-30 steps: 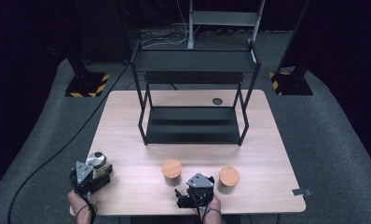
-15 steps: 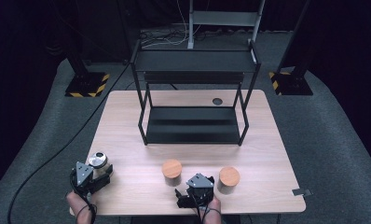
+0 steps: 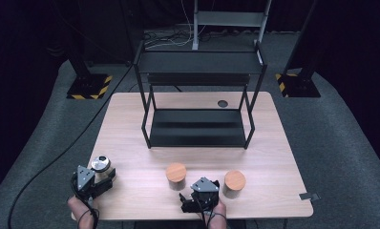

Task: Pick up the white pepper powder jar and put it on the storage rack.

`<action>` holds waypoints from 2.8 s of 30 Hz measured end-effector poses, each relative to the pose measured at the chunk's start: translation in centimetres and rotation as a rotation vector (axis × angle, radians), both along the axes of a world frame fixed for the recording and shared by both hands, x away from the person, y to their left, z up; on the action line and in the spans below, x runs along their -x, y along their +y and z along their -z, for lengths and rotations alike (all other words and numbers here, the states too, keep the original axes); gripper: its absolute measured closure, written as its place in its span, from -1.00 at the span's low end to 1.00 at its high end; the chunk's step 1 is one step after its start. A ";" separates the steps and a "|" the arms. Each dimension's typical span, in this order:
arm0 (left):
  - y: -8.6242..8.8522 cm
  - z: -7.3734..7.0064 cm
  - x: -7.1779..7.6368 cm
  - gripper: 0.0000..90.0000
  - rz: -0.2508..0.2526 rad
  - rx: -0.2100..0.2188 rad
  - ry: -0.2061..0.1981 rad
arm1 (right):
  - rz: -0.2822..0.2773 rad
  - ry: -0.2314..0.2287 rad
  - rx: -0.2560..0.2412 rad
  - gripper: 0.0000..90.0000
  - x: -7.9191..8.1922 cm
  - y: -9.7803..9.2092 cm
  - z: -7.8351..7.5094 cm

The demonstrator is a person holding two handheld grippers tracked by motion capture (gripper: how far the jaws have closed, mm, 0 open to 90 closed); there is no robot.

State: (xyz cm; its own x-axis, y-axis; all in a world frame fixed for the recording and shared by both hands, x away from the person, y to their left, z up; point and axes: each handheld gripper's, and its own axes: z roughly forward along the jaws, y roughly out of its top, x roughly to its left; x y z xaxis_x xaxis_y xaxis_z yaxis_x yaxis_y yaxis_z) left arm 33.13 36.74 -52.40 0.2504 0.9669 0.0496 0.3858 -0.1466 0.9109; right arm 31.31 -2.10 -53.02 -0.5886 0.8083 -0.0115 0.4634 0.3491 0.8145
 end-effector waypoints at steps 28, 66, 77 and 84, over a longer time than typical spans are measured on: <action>-1.5 -1.2 -0.3 -0.33 0.052 0.022 -0.003 | -0.002 0.002 0.003 -0.94 0.0 0.0 0.0; -5.5 -2.3 -2.0 -0.33 0.154 0.005 -0.011 | -0.006 0.008 -0.002 -0.93 -0.1 0.0 0.0; -6.5 -2.5 -2.5 -0.33 0.178 -0.003 -0.014 | -0.008 0.009 -0.002 -0.93 -0.1 0.0 0.0; -7.0 -2.7 -2.8 -0.33 0.191 -0.006 -0.016 | -0.011 0.010 0.001 -0.93 0.0 0.0 0.0</action>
